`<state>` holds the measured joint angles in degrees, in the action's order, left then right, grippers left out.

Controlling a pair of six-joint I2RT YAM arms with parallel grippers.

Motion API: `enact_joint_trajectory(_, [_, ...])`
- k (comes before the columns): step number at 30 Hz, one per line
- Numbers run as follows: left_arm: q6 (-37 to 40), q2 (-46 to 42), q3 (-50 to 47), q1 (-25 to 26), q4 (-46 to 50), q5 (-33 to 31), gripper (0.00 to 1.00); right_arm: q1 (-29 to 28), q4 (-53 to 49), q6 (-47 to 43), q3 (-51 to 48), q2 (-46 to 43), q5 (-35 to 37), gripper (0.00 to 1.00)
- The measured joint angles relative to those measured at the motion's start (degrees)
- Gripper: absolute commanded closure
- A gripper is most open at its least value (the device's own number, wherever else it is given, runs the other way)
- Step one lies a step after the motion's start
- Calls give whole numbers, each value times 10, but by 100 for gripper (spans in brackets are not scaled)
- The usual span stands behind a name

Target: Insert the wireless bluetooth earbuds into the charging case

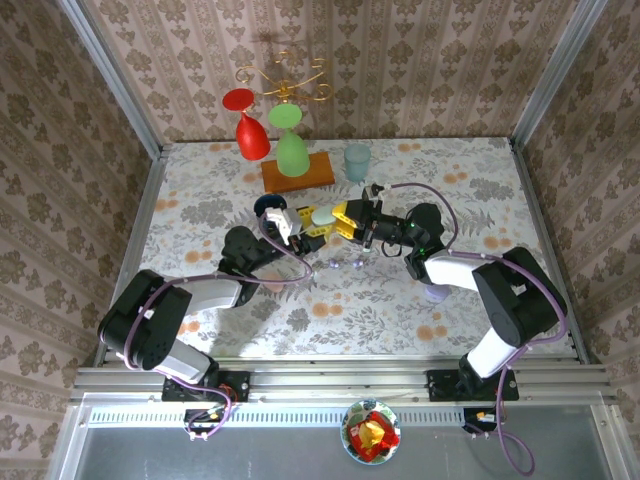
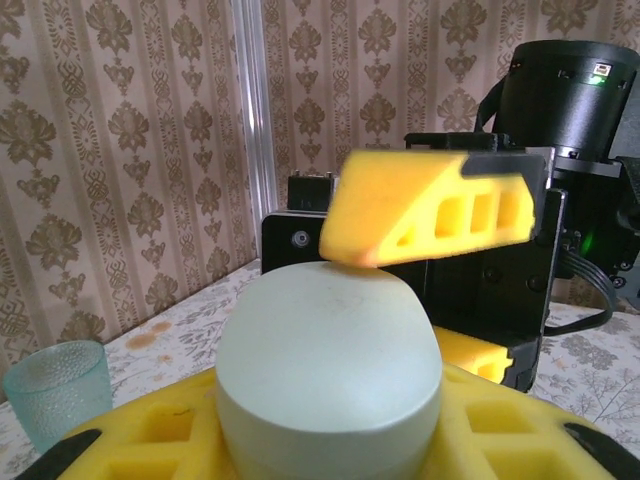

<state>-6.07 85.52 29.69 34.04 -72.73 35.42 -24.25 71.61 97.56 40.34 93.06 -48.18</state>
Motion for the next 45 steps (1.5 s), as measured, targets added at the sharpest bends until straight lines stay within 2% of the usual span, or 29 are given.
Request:
enact_joint_trajectory(3, [0,0,0,0,0,16,62,5,-31,-33,0,-25,0,32])
enact_joint_trajectory(6, [-4,0,0,-2,1,38,67,12,-124,-109,0,-75,0,25])
enact_joint_trajectory(9, [-4,0,0,-8,1,60,67,16,-304,-263,21,-143,6,20])
enact_joint_trajectory(14, [-14,-1,0,-15,3,102,67,12,-595,-575,115,-214,55,13])
enact_joint_trajectory(17, [-34,-1,0,-15,3,134,67,-11,-700,-736,140,-244,94,12])
enact_joint_trajectory(20, [-54,-1,1,-15,3,164,67,-35,-763,-865,142,-266,125,11])
enact_joint_trajectory(23, [-68,-3,5,-15,4,185,70,-57,-802,-961,142,-269,162,11])
enact_joint_trajectory(27, [-79,-7,8,-15,4,198,70,-74,-827,-1038,143,-264,200,10])
enact_joint_trajectory(31, [-83,-8,8,-15,5,205,70,-76,-826,-1064,147,-251,235,12])
enact_joint_trajectory(36, [-83,-8,8,-15,4,207,70,-71,-821,-1062,147,-249,248,13])
enact_joint_trajectory(45, [-83,-8,9,-17,4,201,70,-51,-818,-1034,147,-249,224,14])
